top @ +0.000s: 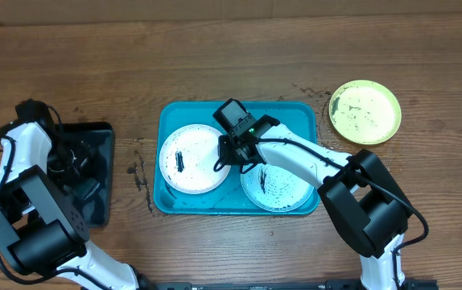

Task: Clean dirty plates on tray and stack at the side
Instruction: 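Rub the sponge in the soapy basin water with the left gripper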

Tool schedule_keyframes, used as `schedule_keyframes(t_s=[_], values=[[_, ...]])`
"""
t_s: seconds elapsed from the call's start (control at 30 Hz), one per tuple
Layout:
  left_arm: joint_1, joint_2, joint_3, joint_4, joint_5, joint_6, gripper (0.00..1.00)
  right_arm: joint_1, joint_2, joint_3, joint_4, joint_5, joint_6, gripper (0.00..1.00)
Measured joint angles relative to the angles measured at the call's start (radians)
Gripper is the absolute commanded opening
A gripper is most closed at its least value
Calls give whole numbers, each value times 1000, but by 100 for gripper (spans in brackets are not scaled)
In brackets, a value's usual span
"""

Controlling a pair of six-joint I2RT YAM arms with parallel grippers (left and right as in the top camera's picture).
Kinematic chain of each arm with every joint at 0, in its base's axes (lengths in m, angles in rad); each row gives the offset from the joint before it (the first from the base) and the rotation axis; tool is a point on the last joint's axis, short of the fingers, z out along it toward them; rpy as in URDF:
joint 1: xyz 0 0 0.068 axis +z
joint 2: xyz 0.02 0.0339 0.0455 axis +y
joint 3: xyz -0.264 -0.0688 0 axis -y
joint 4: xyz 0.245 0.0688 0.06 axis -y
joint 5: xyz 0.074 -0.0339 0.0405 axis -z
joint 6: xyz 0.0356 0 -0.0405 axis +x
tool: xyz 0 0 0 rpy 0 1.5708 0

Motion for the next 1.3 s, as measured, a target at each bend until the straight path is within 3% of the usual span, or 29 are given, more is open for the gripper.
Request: schedule_keyframes(t_s=[0.2,0.43,0.57,1.1,1.23,1.3], values=[[0,0,-28,68,-27,-3,86,0,0,0,0,0,0,4],[0,0,-41,88,-31,-3,88,0,0,0,0,0,0,4],[0,0,-42,94,-32,-2,78,0,0,0,0,0,0,4],[14,23,-45,96,-21,-5,73,0,0,0,0,0,0,4],[15,41,-42,97,-6,-2,63,0,0,0,0,0,0,4],[15,45,-38,96,-3,-3,42,0,0,0,0,0,0,4]])
